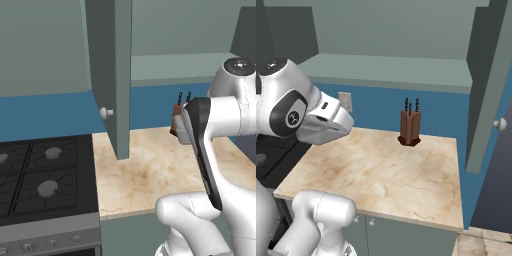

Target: Retrieve the tupperware and aluminum foil from the cabinet and place them on the dining counter near the plate with potato and mushroom to prepare for storing leftovers.

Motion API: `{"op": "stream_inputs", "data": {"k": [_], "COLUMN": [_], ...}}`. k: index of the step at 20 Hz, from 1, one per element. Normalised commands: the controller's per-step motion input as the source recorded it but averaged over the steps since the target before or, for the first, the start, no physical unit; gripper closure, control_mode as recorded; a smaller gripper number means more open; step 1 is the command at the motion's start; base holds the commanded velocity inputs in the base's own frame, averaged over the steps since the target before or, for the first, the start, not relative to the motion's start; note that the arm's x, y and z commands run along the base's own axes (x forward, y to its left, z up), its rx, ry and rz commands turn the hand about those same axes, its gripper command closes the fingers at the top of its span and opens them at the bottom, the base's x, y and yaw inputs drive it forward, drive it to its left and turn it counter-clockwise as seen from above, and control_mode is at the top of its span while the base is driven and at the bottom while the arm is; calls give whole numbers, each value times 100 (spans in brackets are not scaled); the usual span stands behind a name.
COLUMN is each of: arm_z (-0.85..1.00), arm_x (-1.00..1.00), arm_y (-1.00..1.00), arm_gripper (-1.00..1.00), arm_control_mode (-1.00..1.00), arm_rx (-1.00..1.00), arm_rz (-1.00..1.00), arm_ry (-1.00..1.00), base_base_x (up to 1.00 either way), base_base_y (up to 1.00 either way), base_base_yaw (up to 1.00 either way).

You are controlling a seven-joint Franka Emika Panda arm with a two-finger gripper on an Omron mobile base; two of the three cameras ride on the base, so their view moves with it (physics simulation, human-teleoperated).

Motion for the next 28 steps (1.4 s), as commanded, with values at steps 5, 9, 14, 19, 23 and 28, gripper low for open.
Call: {"op": "stream_inputs", "data": {"k": [5, 9, 14, 19, 23, 28], "arm_z": [-34, -6, 0, 0, 0, 0], "arm_x": [0, 0, 0, 0, 0, 0], "arm_y": [-1, 0, 0, 0, 0, 0], "arm_gripper": [100, 100, 100, 100, 100, 100], "arm_control_mode": [-100, 100, 100, 100, 100, 100], "arm_rx": [0, 0, 0, 0, 0, 0], "arm_rz": [0, 0, 0, 0, 0, 0], "arm_ry": [0, 0, 0, 0, 0, 0], "base_base_x": [0, -27, -94, -100, -48, -1], "base_base_y": [0, 0, -12, -34, -29, -10], "base_base_yaw": [0, -1, -17, -43, -71, -89]}}
